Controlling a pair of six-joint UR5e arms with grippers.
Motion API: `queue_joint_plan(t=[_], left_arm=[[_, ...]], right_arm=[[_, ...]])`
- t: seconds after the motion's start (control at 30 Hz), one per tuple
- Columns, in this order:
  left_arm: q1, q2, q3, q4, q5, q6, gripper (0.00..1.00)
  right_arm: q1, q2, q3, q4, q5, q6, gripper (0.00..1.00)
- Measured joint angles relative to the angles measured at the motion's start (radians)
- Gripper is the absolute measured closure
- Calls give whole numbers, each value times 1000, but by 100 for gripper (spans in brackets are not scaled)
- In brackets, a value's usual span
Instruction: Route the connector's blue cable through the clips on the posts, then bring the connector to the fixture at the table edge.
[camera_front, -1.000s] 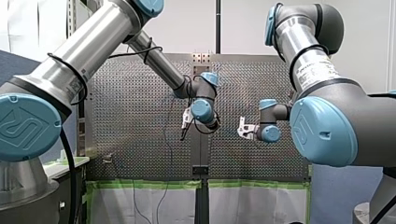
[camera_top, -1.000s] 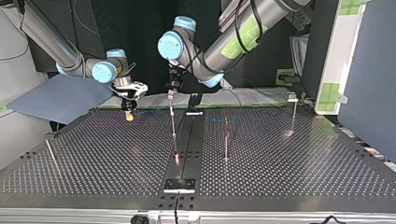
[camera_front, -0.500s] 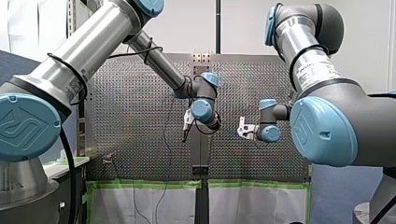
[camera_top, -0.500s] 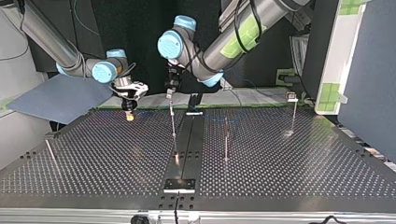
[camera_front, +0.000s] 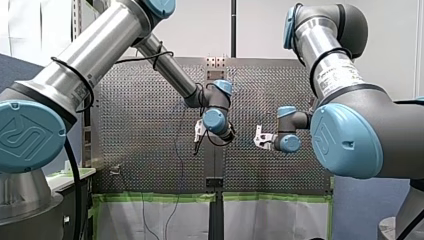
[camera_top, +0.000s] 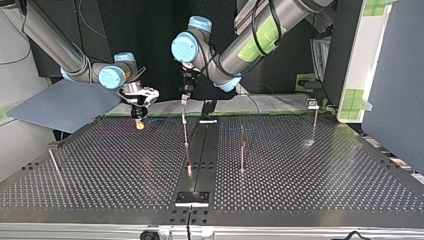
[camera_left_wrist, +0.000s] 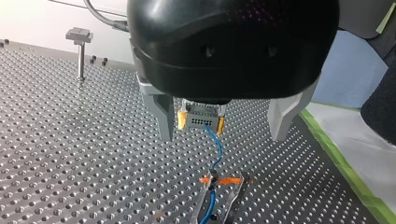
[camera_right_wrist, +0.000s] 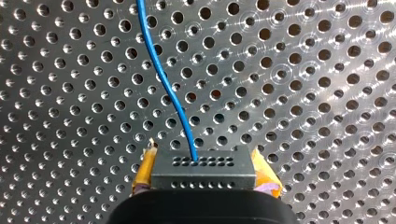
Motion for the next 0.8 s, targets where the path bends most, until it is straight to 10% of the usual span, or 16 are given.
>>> queue_joint_plan(t=[0.8], left_arm=[[3,0,0,-41,-79,-71,0]], right_arm=[[1,0,0,0,0,-1,100]])
